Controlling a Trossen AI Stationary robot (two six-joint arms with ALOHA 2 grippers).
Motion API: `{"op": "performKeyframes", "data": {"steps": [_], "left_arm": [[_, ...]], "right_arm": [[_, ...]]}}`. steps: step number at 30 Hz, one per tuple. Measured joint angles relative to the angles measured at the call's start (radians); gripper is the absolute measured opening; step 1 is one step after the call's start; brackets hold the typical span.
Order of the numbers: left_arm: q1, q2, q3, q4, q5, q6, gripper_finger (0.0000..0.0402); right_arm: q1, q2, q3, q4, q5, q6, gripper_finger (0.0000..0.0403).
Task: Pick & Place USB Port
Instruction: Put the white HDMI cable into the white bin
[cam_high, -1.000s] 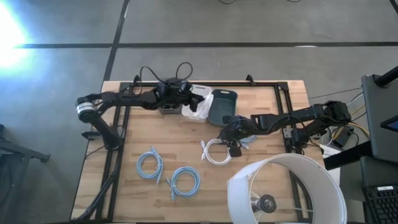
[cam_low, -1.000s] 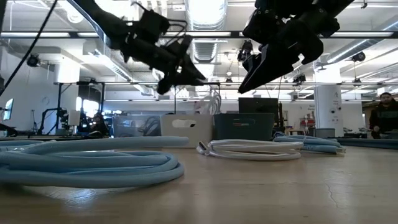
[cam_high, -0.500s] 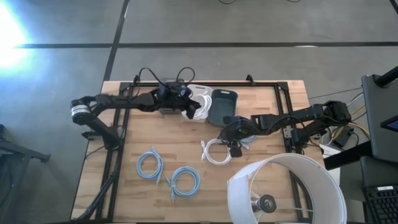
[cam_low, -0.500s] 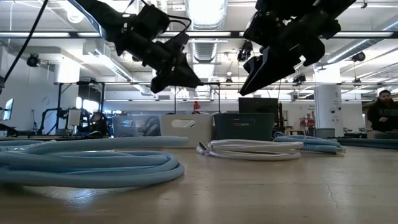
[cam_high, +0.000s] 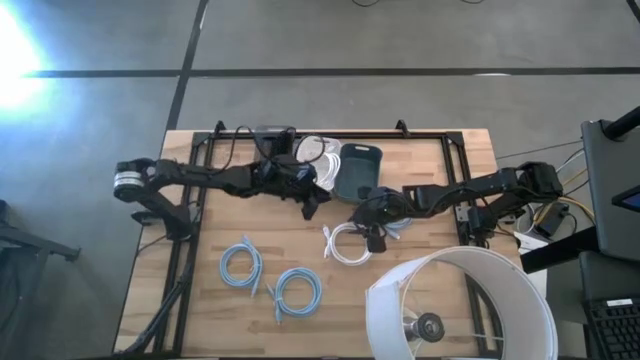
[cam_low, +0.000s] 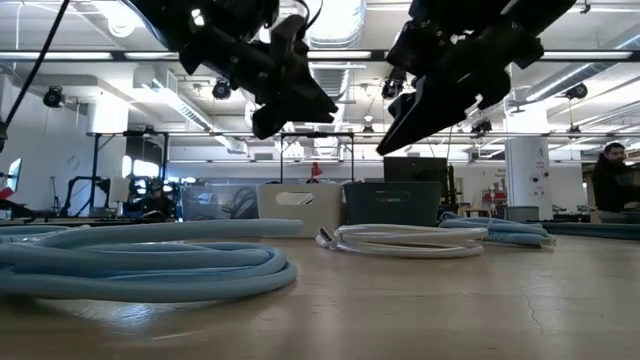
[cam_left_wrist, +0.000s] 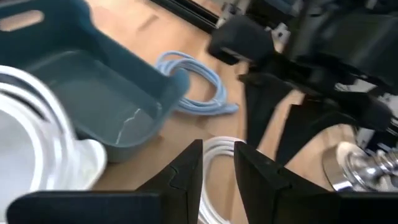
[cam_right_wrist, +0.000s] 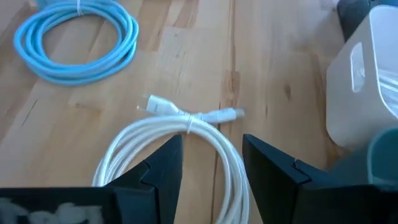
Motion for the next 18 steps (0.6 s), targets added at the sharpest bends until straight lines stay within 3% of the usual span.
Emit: {"op": "performKeyframes", "data": {"steps": [5, 12, 18], "left_arm": [[-0.044, 0.0, 0.0, 0.015, 0.0, 0.036, 0.0094], [-0.066, 0.0, 0.0, 0.029, 0.0, 0.084, 0.0094], [-0.066, 0.0, 0.0, 0.04, -0.016, 0.097, 0.0094]], "right_arm": [[0.0, 0.101, 0.004, 0.089, 0.0, -0.021, 0.0173], [-0.002, 0.219, 0.085, 0.021, 0.119, 0.002, 0.0174], [-0.002, 0.316, 0.153, -0.048, 0.129, 0.021, 0.0176]]}}
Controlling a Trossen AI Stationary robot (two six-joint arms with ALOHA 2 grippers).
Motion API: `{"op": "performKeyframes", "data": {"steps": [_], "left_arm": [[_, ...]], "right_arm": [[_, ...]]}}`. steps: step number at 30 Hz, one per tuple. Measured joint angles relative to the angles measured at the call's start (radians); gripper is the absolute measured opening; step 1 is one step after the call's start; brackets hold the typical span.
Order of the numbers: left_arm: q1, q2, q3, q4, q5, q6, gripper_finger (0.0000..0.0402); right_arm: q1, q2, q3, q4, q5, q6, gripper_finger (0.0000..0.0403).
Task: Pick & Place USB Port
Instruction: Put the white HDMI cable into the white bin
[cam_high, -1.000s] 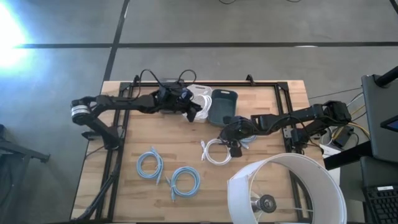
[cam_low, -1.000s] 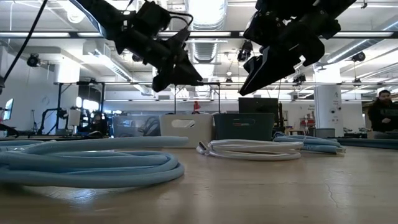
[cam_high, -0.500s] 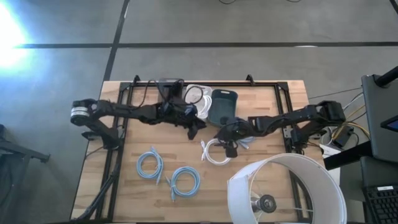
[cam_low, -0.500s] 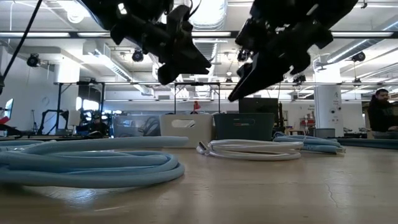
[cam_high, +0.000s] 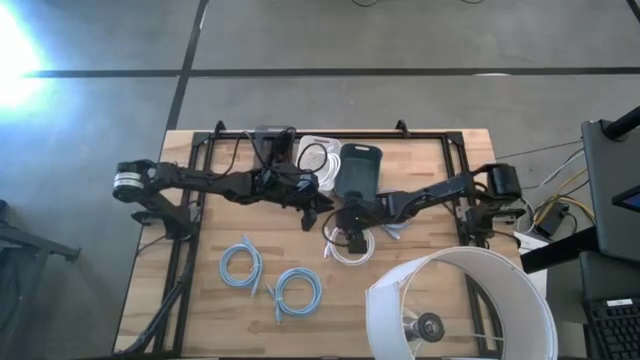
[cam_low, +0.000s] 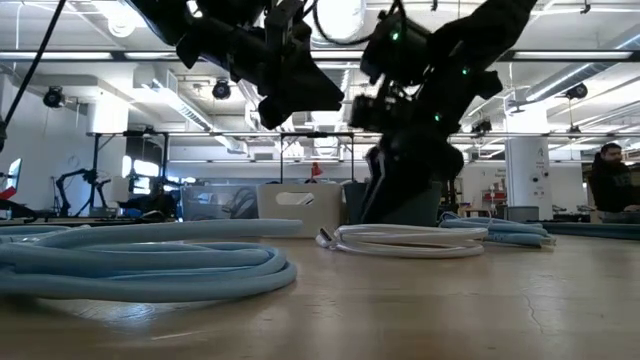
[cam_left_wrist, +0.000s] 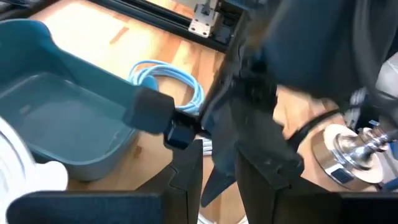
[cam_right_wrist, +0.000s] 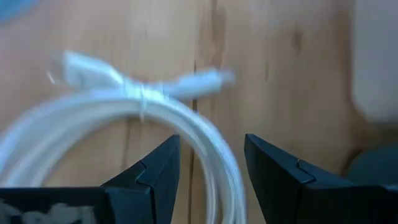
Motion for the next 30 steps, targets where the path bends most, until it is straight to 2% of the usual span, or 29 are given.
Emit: {"op": "performKeyframes", "data": {"steps": [7, 17, 21, 27, 30], "left_arm": [[-0.001, 0.0, 0.0, 0.0, -0.003, 0.013, 0.0094], [-0.003, 0.0, 0.0, -0.001, -0.01, 0.014, 0.0094], [-0.003, 0.0, 0.0, 0.0, -0.009, 0.015, 0.0094], [-0.003, 0.0, 0.0, 0.0, -0.008, 0.014, 0.0094], [-0.003, 0.0, 0.0, -0.001, -0.008, 0.014, 0.0094]], "right_arm": [[0.0, 0.09, 0.059, -0.078, -0.002, -0.03, 0.0176], [0.0, 0.102, 0.078, -0.084, -0.001, -0.057, 0.0168], [0.0, 0.1, 0.078, -0.106, -0.008, -0.069, 0.0133], [0.001, 0.097, 0.078, -0.12, -0.012, -0.103, 0.0055], [0.003, 0.093, 0.078, -0.123, -0.011, -0.13, 0.0035]]}}
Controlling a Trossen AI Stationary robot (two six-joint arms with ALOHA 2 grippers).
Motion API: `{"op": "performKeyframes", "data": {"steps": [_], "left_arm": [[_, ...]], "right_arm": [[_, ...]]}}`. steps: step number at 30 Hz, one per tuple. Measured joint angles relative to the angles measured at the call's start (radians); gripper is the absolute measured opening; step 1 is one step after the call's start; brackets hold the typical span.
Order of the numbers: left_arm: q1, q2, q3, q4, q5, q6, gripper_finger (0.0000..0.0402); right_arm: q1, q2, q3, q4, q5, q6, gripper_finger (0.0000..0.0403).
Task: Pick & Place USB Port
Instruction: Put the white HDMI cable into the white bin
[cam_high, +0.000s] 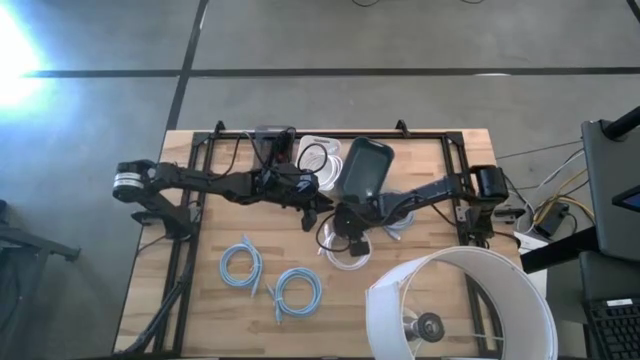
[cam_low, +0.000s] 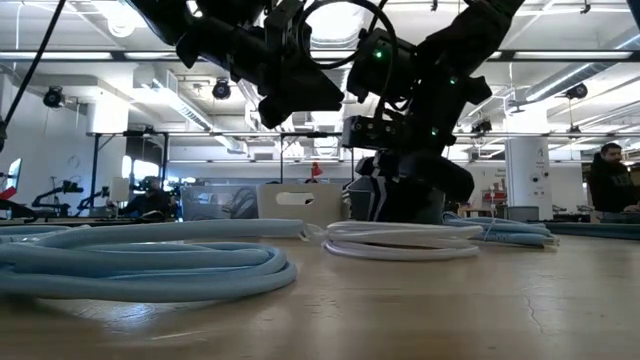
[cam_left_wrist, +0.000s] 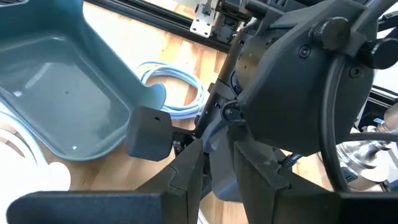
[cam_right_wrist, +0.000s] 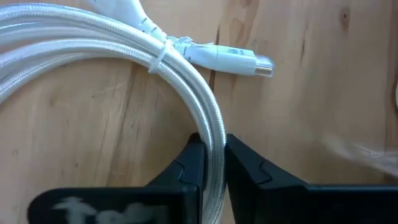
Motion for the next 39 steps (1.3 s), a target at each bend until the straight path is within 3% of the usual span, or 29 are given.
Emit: {"op": "performKeyframes", "data": {"steps": [17, 20, 24, 35, 39], "left_arm": [[0.0, 0.0, 0.0, 0.0, 0.001, 0.017, 0.0094], [0.0, 0.0, 0.0, 0.0, 0.001, -0.01, 0.0094], [0.0, 0.0, 0.0, 0.0, 0.001, -0.037, 0.0094], [-0.003, 0.0, 0.0, 0.003, -0.002, -0.061, 0.0094], [-0.003, 0.0, 0.0, 0.005, -0.002, -0.067, 0.0094]], "right_arm": [[0.027, -0.133, 0.009, -0.056, 0.019, 0.028, 0.0041], [0.045, -0.157, 0.007, -0.077, 0.071, 0.034, 0.0041], [0.082, -0.2, 0.009, -0.138, 0.21, 0.04, 0.0043], [0.15, -0.326, 0.002, -0.188, 0.782, 0.16, 0.0044], [0.148, -0.357, -0.011, -0.195, 0.885, 0.229, 0.0045]]}}
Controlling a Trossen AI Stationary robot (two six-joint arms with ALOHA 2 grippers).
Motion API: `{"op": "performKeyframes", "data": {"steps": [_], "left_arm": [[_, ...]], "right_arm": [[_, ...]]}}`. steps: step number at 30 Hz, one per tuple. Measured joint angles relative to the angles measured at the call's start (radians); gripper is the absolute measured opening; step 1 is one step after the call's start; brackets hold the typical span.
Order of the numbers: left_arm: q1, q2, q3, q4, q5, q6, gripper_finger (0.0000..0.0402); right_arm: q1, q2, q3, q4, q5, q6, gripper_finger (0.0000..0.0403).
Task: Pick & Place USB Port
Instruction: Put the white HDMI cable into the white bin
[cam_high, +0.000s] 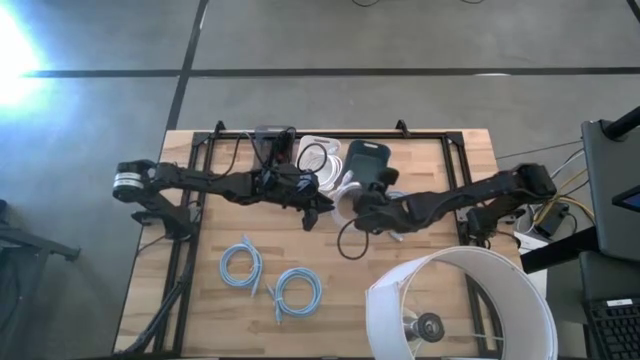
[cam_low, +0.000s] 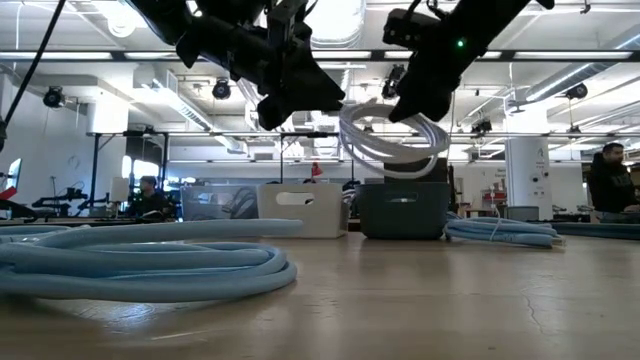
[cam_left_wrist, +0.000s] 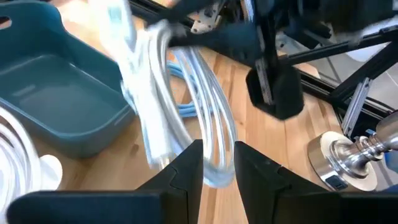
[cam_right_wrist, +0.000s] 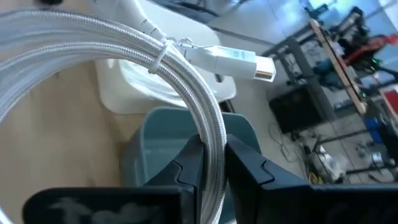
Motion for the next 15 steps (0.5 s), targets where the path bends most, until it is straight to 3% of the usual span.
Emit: {"op": "performKeyframes", "data": {"steps": [15], "left_arm": [[-0.001, 0.0, -0.002, -0.003, -0.092, -0.045, 0.0094]], "right_arm": [[0.0, -0.013, -0.005, 0.003, 0.048, 0.036, 0.0048]]}}
